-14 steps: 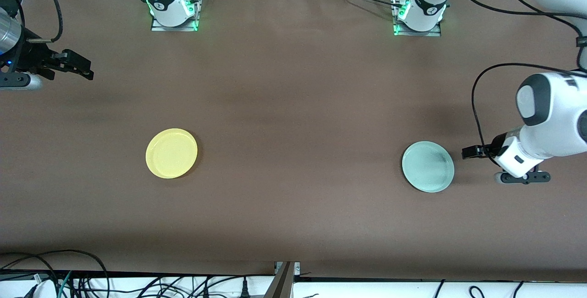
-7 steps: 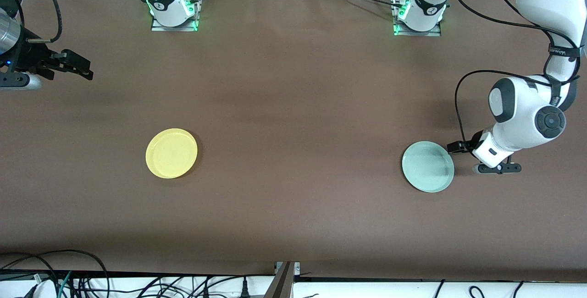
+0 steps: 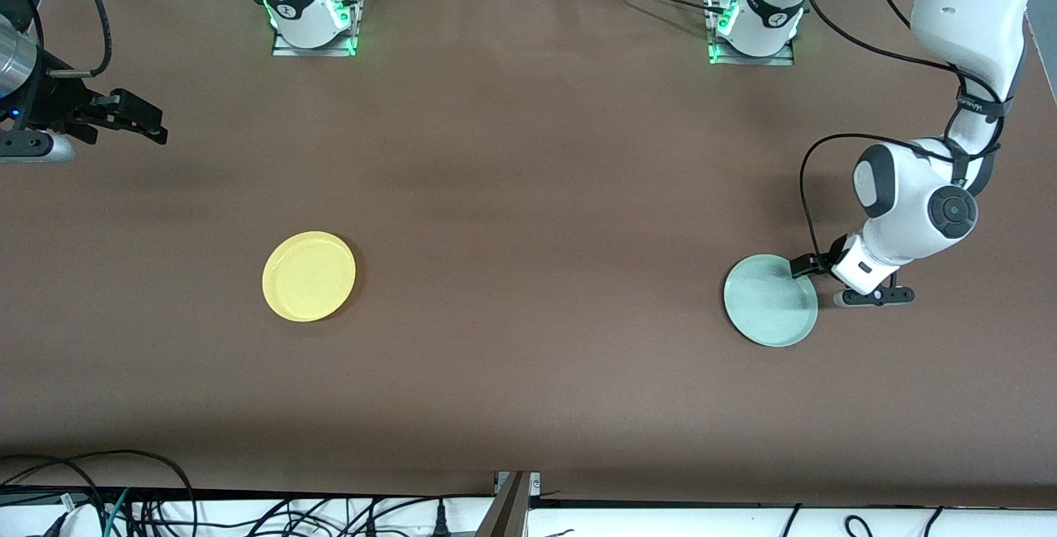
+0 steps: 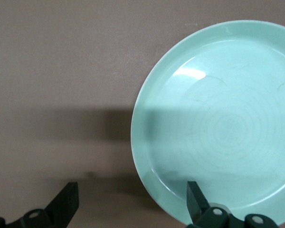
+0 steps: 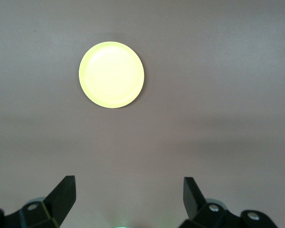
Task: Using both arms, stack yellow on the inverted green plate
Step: 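Lower the left gripper to the rim of the green plate, then close the left gripper on the green plate's rim, then lift the green plate with the left gripper and turn it over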
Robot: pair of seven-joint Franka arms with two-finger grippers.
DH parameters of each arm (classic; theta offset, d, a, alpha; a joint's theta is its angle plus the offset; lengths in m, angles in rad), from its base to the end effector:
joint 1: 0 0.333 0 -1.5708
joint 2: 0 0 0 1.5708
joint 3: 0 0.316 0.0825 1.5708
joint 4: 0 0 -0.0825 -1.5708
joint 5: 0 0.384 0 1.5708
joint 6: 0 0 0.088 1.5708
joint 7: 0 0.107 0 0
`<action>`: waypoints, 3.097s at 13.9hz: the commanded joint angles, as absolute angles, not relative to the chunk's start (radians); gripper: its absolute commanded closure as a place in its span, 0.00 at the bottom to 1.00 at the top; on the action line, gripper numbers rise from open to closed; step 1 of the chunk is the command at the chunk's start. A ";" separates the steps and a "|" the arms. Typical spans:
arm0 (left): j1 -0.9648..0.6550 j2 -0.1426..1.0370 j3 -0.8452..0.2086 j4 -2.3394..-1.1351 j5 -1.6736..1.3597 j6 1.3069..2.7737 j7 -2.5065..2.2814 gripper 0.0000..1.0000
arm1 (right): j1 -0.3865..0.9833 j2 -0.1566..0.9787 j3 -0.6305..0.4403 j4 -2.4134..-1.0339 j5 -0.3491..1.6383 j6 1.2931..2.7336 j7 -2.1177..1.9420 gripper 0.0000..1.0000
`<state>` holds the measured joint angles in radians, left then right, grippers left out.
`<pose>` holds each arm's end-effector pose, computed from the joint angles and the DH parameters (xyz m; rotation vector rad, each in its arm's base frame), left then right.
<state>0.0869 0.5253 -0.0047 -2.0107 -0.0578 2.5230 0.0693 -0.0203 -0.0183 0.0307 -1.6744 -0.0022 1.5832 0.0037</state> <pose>0.6008 0.0501 0.1881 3.1037 0.0944 -0.0160 0.5463 0.0056 0.5868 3.1362 0.0106 -0.1143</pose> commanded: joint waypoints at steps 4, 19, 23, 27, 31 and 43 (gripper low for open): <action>0.097 0.534 -0.021 -2.008 -0.110 2.543 0.141 0.05 | -0.023 -0.011 0.031 -1.654 0.014 1.566 0.002 0.00; 0.121 0.577 -0.020 -1.962 -0.365 2.542 0.420 0.24 | -0.021 -0.011 0.037 -1.654 0.014 1.566 0.008 0.00; 0.121 0.581 -0.020 -1.959 -0.371 2.542 0.420 0.39 | -0.021 -0.011 0.037 -1.654 0.014 1.566 -0.001 0.00; 0.121 0.586 -0.020 -1.959 -0.371 2.543 0.423 0.68 | -0.020 -0.011 0.037 -1.654 0.012 1.566 -0.002 0.00; 0.120 0.586 -0.020 -1.931 -0.370 2.540 0.422 1.00 | -0.020 -0.011 0.038 -1.654 0.009 1.566 -0.003 0.00; -0.061 0.561 -0.060 -1.660 0.076 2.534 0.410 1.00 | 0.018 -0.011 0.040 -1.655 0.014 1.566 0.011 0.00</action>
